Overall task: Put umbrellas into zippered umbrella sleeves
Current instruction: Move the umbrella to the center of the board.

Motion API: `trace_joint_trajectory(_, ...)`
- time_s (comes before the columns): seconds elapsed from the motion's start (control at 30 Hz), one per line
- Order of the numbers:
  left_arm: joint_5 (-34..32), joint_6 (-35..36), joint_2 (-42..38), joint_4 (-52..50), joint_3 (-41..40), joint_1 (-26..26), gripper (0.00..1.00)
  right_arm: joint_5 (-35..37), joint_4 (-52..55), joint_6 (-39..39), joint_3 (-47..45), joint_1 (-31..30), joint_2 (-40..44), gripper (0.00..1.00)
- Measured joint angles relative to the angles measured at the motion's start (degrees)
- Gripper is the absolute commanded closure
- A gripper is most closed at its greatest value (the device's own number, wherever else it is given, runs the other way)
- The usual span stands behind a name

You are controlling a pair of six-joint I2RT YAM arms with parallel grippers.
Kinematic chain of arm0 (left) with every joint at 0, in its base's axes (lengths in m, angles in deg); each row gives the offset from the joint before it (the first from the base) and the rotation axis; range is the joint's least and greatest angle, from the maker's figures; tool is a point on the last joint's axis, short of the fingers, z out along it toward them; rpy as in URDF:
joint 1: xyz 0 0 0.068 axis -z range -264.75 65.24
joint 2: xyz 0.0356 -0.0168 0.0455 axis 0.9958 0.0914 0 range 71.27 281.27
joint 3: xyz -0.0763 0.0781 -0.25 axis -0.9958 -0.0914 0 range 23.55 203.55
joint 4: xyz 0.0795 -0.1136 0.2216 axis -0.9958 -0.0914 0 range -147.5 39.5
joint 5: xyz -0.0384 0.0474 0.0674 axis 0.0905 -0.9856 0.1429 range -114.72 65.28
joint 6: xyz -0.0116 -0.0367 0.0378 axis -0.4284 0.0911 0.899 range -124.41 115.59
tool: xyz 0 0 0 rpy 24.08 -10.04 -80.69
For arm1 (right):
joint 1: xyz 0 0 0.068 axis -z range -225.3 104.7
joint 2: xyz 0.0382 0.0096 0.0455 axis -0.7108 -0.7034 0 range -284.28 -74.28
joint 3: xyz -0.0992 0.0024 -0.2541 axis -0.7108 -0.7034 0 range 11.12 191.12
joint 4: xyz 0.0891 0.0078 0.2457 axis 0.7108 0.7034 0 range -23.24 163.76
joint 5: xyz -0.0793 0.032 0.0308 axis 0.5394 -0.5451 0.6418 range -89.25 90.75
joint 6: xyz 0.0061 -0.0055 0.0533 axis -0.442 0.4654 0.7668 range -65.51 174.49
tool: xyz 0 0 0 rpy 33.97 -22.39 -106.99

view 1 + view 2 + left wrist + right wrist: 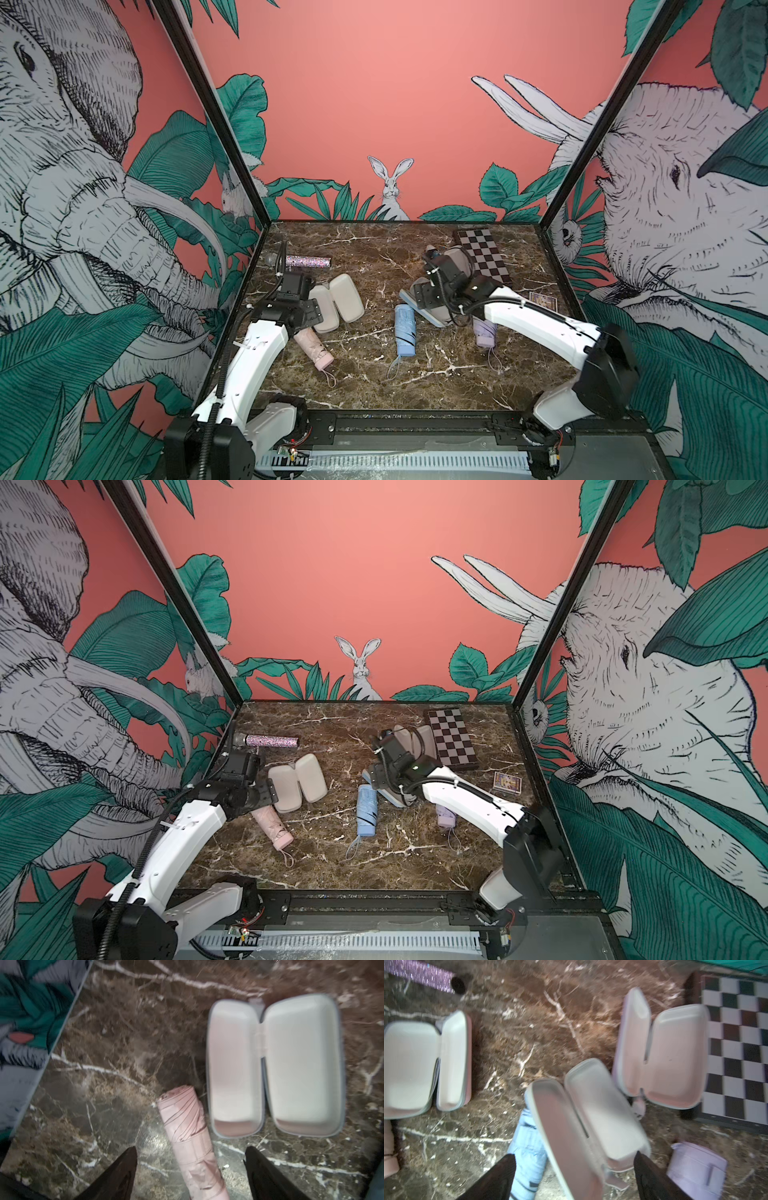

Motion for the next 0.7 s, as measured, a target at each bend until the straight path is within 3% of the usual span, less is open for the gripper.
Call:
trace_joint_trajectory(0.1, 1.22, -2.23, 0.22, -1.05, -2.56, -2.56, 0.16, 0.24, 2.19, 0.52, 6.23, -3.69, -6.97, 0.15)
trace_joint_trajectory(0.27, 3.04, -5.11, 0.17, 0.70, -7.56, -2.62, 0.13, 2.69, 5.53, 0.83, 12.85, -9.42, -15.80, 0.16)
trace_joint_trajectory(0.43, 8.22, -6.80, 0.15, 9.40, -14.23, -2.62, 0.26, 3.87, 7.65, 0.90, 19.04, -13.14, -25.40, 0.16)
trace_joint_trajectory(0.57, 13.18, -6.75, 1.81, 16.74, -16.48, -2.62, 0.34, 4.17, 8.66, 1.01, 18.47, -13.22, -28.04, 0.17)
trace_joint_trajectory(0.7, 17.66, -6.58, 5.01, 22.91, -18.34, -1.73, 0.39, 4.92, 7.89, 0.72, 14.36, -9.51, -25.86, 0.18)
